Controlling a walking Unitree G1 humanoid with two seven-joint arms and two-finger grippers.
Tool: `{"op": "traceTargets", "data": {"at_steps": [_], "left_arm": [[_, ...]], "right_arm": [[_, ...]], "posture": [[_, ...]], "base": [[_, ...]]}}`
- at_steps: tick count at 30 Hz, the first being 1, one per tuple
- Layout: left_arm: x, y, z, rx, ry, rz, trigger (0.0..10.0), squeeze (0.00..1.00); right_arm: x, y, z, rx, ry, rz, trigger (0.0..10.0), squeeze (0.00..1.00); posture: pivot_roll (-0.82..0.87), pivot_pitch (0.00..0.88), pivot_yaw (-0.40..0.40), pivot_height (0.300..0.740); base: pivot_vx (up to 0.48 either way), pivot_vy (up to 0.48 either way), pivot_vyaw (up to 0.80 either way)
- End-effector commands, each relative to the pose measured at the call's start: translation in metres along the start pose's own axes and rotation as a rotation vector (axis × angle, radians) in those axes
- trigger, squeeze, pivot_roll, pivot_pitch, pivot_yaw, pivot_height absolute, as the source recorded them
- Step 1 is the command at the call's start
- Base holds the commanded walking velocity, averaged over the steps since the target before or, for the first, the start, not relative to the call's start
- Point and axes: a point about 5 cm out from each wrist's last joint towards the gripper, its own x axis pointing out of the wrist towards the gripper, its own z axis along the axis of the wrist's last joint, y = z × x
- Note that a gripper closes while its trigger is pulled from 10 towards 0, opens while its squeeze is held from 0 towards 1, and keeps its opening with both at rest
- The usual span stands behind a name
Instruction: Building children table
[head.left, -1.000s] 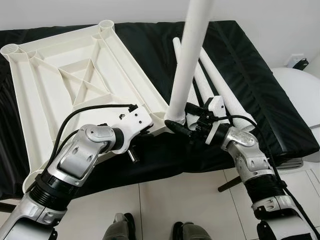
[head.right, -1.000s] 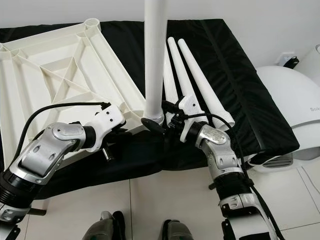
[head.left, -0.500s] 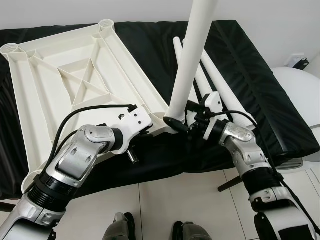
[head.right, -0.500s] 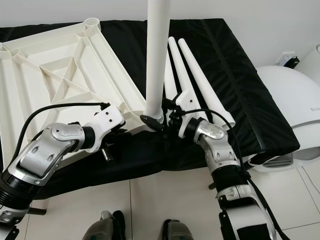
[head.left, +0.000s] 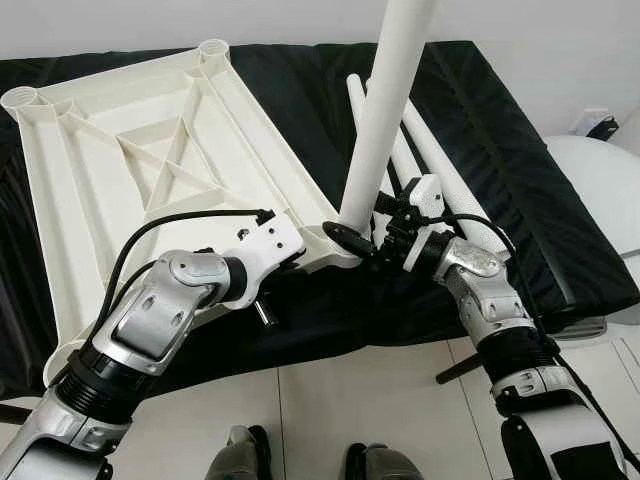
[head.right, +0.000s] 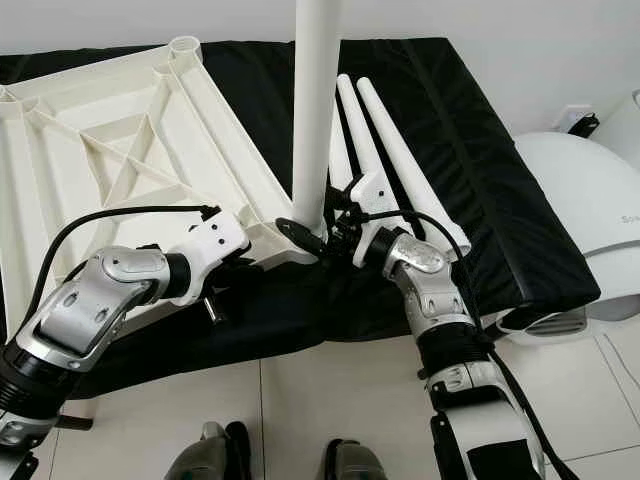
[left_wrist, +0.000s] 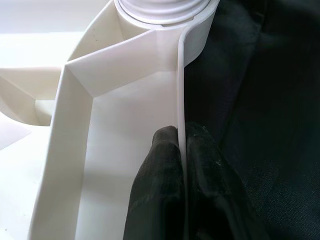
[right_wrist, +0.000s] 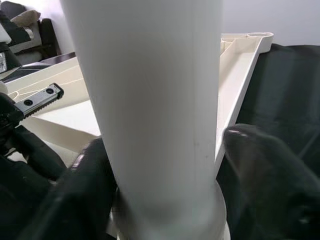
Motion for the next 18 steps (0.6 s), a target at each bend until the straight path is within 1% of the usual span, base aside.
{"op": "traceTargets", "data": {"at_steps": [1,7,9,11,12,13,16,17,18], "left_arm": [[-0.0035,0.0033,-0.0047,-0.016,0.025,0.037,10.0,0.00],[-0.0039,0.0038,-0.0052,-0.020,0.026,0.041,10.0,0.00],[-0.0039,0.0041,-0.0052,-0.024,0.025,0.045,10.0,0.00],[-0.0039,0.0041,-0.0052,-0.024,0.025,0.045,10.0,0.00],[-0.0038,0.0042,-0.0051,-0.027,0.023,0.048,10.0,0.00],[-0.0038,0.0042,-0.0051,-0.027,0.023,0.048,10.0,0.00],[-0.0036,0.0040,-0.0049,-0.032,0.020,0.049,10.0,0.00],[-0.0034,0.0039,-0.0049,-0.032,0.019,0.049,10.0,0.00],[-0.0034,0.0039,-0.0049,-0.032,0.019,0.049,10.0,0.00]], "right_arm": [[0.0000,0.0010,-0.0022,0.007,0.011,0.020,0.0,0.00],[-0.0001,0.0016,-0.0028,0.006,0.022,0.029,0.0,0.00],[-0.0001,0.0007,-0.0022,0.006,0.034,-0.007,0.0,0.00],[-0.0001,0.0007,-0.0022,0.006,0.034,-0.007,0.0,0.00],[-0.0005,0.0002,-0.0013,-0.013,0.043,-0.041,0.0,0.00],[-0.0005,0.0002,-0.0013,-0.013,0.043,-0.041,0.0,0.00],[-0.0015,0.0027,-0.0018,-0.040,0.065,-0.153,0.0,0.00],[-0.0023,0.0054,-0.0050,-0.044,0.083,-0.207,0.4,0.00],[-0.0023,0.0054,-0.0050,-0.044,0.083,-0.207,0.4,0.00]], "posture": [[0.01,0.197,-0.015,0.740],[0.01,0.199,-0.017,0.740],[0.00,0.204,-0.019,0.740],[0.00,0.204,-0.019,0.740],[0.00,0.205,-0.021,0.740],[0.00,0.205,-0.021,0.740],[-0.01,0.210,-0.021,0.740],[-0.01,0.210,-0.021,0.740],[-0.01,0.210,-0.021,0.740]], "base": [[0.000,0.000,0.00],[0.000,0.000,0.00],[0.000,0.000,0.00],[0.000,0.000,0.00],[0.000,0.000,0.00],[0.000,0.000,0.00],[0.000,0.000,0.00],[0.000,0.000,0.00],[0.000,0.000,0.00]]}}
